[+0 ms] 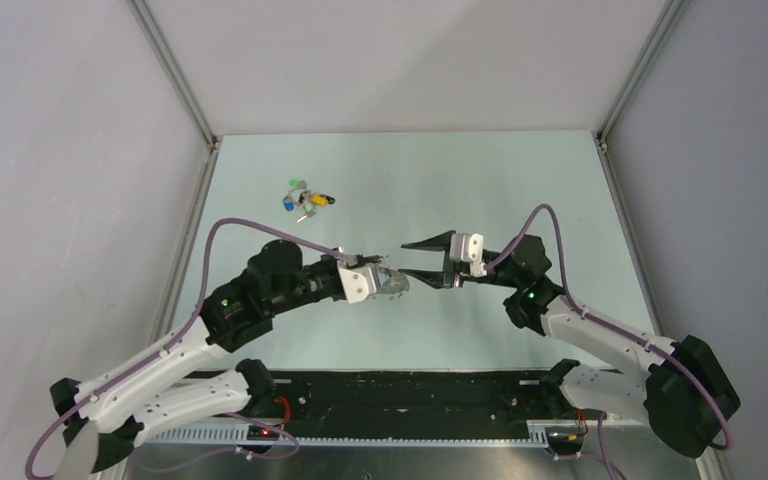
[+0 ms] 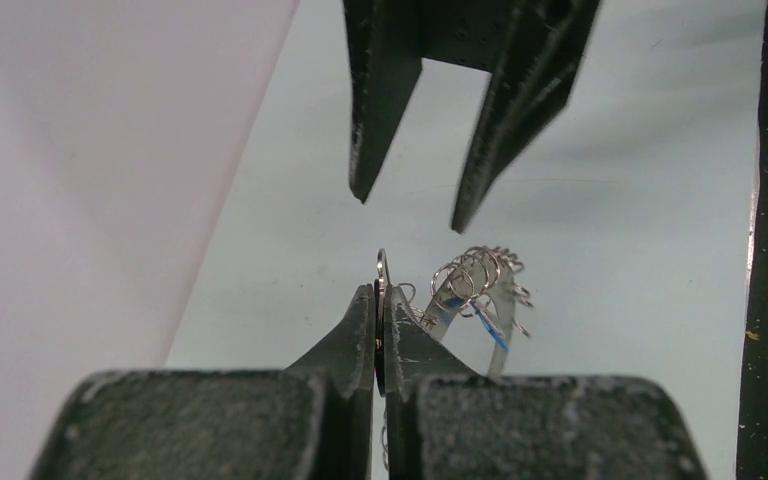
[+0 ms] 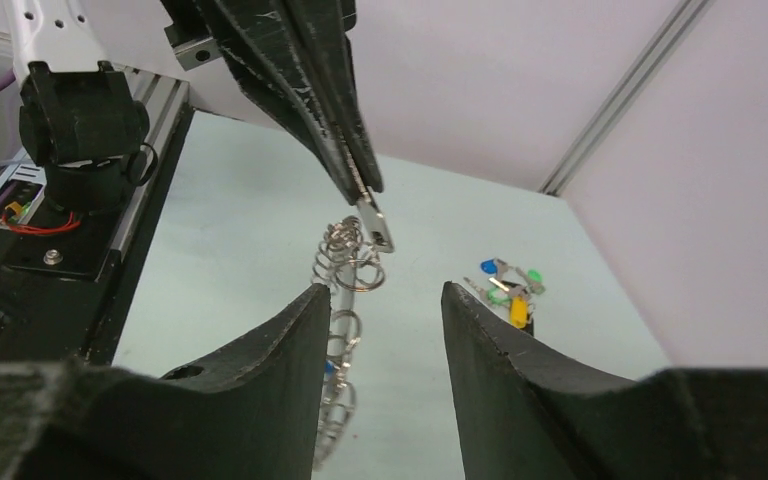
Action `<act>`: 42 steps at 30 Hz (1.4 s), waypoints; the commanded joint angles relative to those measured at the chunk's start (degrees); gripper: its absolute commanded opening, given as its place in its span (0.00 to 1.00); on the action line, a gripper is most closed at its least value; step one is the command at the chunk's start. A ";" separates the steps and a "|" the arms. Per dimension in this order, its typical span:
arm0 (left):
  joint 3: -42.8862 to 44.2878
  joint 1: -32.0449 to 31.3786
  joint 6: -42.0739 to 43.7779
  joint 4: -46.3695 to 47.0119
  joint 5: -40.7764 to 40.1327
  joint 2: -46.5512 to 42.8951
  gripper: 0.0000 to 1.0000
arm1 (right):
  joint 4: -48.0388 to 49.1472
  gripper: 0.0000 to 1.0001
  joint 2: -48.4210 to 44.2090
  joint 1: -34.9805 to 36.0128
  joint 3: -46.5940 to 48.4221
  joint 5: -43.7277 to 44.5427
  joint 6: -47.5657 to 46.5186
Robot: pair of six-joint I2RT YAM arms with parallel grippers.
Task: Remove the keys from the keyring
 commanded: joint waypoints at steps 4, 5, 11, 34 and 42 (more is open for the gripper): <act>-0.13 0.32 4.61 3.61 4.22 -2.61 0.00 | -6.91 0.45 1.49 -4.07 8.26 -10.13 -1.03; -0.16 0.32 4.80 3.64 4.70 -2.69 0.00 | -7.42 0.44 2.00 -4.37 9.20 -10.94 -1.07; -0.51 0.41 6.14 3.64 6.57 -2.83 0.00 | -12.76 0.38 5.53 -7.82 13.79 -20.10 -1.69; -0.71 3.28 8.48 3.65 12.59 -3.06 0.00 | -0.22 0.40 19.59 -4.25 19.38 -29.43 7.83; -0.74 3.81 8.59 3.66 12.60 -3.44 0.00 | 0.87 0.30 21.59 -4.17 19.69 -32.61 10.23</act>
